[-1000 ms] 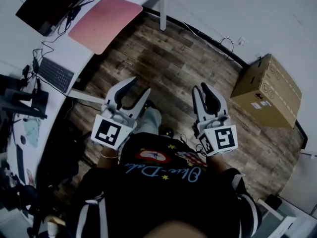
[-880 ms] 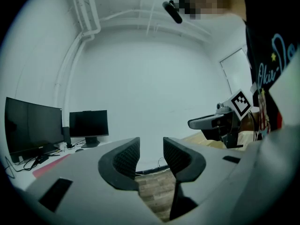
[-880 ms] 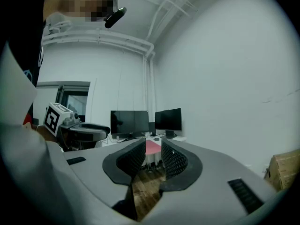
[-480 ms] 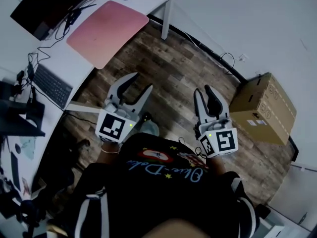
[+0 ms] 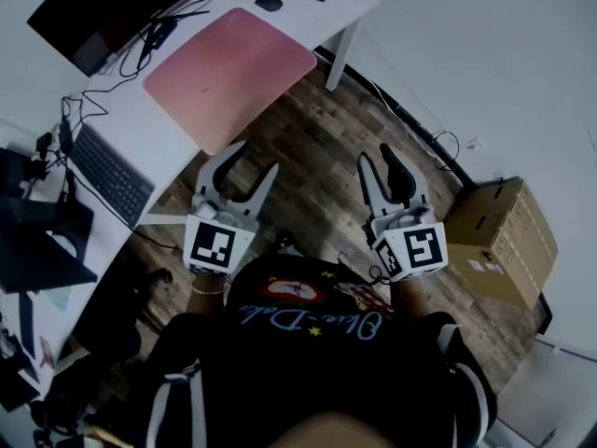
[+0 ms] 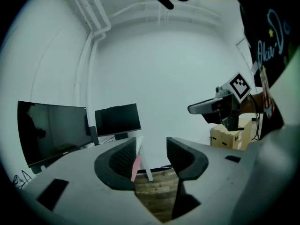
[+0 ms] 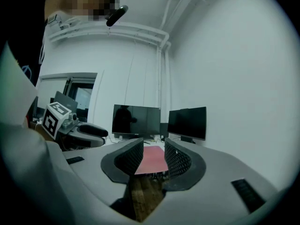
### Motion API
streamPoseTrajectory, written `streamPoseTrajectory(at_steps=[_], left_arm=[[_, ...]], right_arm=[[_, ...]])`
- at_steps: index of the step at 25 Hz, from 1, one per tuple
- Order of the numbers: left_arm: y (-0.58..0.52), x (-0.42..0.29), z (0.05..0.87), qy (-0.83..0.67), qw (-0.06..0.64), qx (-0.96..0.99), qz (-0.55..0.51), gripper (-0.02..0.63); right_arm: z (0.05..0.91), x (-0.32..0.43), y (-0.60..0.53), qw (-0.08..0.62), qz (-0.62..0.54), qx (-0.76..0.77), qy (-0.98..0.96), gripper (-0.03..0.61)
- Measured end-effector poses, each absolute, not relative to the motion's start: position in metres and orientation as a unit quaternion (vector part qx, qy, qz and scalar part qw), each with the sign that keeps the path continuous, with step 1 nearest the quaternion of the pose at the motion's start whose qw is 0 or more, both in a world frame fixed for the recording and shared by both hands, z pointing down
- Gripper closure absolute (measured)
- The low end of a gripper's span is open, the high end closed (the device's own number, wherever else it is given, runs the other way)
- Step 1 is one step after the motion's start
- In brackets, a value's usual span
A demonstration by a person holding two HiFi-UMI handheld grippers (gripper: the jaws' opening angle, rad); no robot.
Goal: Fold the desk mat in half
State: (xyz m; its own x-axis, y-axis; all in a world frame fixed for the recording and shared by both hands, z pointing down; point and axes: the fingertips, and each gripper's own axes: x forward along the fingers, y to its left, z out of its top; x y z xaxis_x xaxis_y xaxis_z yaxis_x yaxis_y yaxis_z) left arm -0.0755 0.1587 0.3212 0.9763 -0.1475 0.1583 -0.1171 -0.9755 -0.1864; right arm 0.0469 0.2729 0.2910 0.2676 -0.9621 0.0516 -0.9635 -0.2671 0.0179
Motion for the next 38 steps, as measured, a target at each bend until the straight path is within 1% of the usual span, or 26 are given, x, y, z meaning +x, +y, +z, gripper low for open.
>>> streamPoseTrajectory(at_steps=[4, 10, 14, 15, 17, 19, 21, 25, 29, 34, 38], left_arm=[[0.124, -0.083, 0.341, 0.097, 0.102, -0.983, -0.119, 0.428], [0.088, -0.082, 0.368, 0.143, 0.104, -0.969, -0.17, 0.413], [0.061, -0.076, 0.392, 0.188, 0.127, -0.949, -0.221, 0.397], [0.054, -0.073, 0.397, 0.201, 0.127, -0.944, -0.23, 0.394], [0.041, -0.068, 0.404, 0.235, 0.102, -0.937, -0.238, 0.393], [0.032, -0.066, 0.409, 0.27, 0.069, -0.928, -0.246, 0.371], [0.025, -0.068, 0.425, 0.285, 0.063, -0.918, -0.27, 0.368], [0.009, -0.06, 0.468, 0.297, 0.087, -0.891, -0.332, 0.353], [0.017, -0.057, 0.515, 0.315, 0.089, -0.854, -0.404, 0.334], [0.01, -0.052, 0.561, 0.321, 0.141, -0.801, -0.485, 0.319], [-0.002, -0.055, 0.584, 0.337, 0.157, -0.771, -0.516, 0.318]], right_arm=[[0.3, 0.054, 0.236, 0.037, 0.019, 0.786, -0.617, 0.457], [0.321, 0.076, 0.187, 0.047, 0.048, 0.758, -0.649, 0.454], [0.336, 0.101, 0.14, 0.073, 0.047, 0.729, -0.679, 0.449], [0.34, 0.106, 0.128, 0.078, 0.047, 0.719, -0.689, 0.446], [0.347, 0.116, 0.102, 0.093, 0.045, 0.694, -0.713, 0.446], [0.355, 0.12, 0.079, 0.12, 0.035, 0.665, -0.737, 0.44], [0.36, 0.121, 0.06, 0.149, 0.017, 0.64, -0.753, 0.431], [0.388, 0.128, 0.03, 0.225, -0.032, 0.591, -0.774, 0.4], [0.432, 0.13, 0.023, 0.302, -0.052, 0.535, -0.787, 0.39], [0.482, 0.133, 0.017, 0.337, -0.057, 0.482, -0.807, 0.377], [0.511, 0.134, 0.016, 0.374, -0.083, 0.448, -0.808, 0.365]])
